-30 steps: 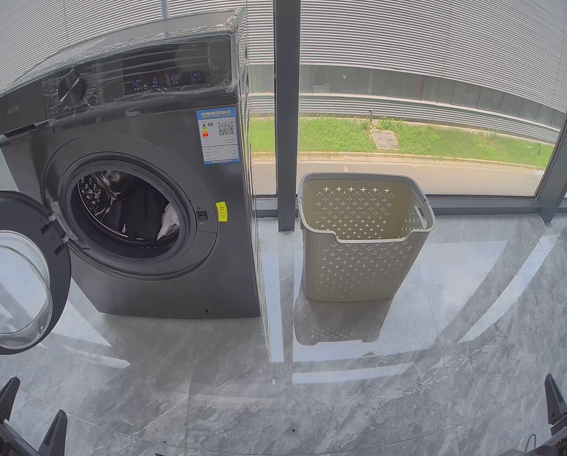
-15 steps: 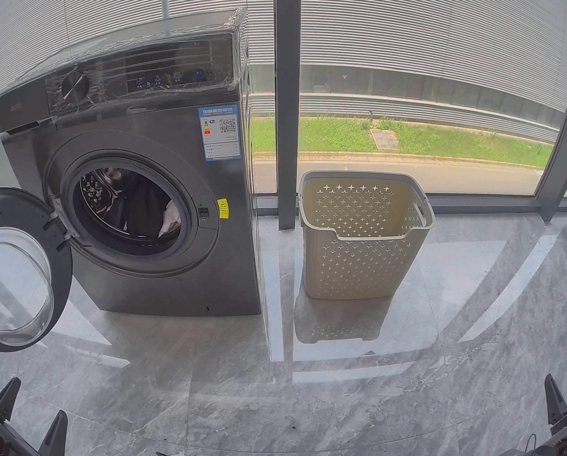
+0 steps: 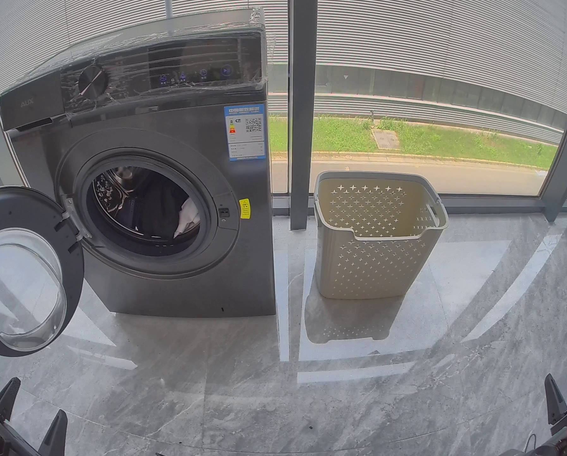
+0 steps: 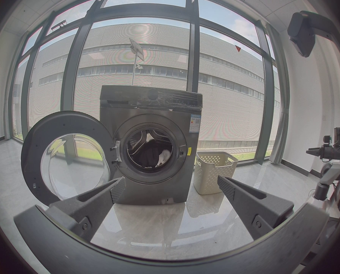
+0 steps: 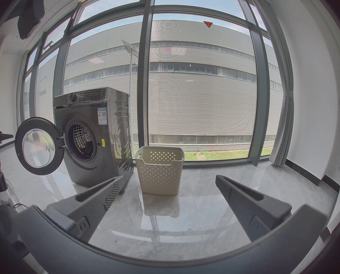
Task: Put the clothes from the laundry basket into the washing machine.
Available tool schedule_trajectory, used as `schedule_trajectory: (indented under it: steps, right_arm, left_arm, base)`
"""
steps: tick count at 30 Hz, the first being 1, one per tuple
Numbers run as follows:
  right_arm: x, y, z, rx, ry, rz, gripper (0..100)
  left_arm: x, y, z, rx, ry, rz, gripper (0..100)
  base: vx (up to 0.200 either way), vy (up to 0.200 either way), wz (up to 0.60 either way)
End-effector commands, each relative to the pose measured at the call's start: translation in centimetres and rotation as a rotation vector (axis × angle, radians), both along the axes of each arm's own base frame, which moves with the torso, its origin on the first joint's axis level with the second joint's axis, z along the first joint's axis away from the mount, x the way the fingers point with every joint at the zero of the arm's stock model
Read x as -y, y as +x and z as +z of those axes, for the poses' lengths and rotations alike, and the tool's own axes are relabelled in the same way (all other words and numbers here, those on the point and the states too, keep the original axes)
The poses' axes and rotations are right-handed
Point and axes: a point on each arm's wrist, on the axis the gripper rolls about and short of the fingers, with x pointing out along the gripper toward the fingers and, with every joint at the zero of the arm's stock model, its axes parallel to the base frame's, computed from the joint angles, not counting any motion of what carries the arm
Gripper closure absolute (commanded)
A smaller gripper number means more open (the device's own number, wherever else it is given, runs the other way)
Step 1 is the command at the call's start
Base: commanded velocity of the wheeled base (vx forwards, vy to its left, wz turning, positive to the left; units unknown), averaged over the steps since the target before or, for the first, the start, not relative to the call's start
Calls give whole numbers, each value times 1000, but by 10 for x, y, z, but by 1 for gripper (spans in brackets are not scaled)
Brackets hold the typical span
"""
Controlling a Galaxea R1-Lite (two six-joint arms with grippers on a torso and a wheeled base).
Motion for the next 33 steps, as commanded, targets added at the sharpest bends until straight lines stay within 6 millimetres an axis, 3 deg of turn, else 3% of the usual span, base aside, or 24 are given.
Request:
schedule_trajectory:
  steps: [1, 33]
  right_arm:
    - [0, 0, -5, -6, -1, 0, 0]
    - [0, 0, -5, -6, 4, 0, 0]
  left_arm:
    - [0, 0, -5, -1, 0, -1, 0]
    - [0, 0, -5, -1, 0, -4, 0]
  base:
    - [0, 200, 0]
    - [0, 200, 0]
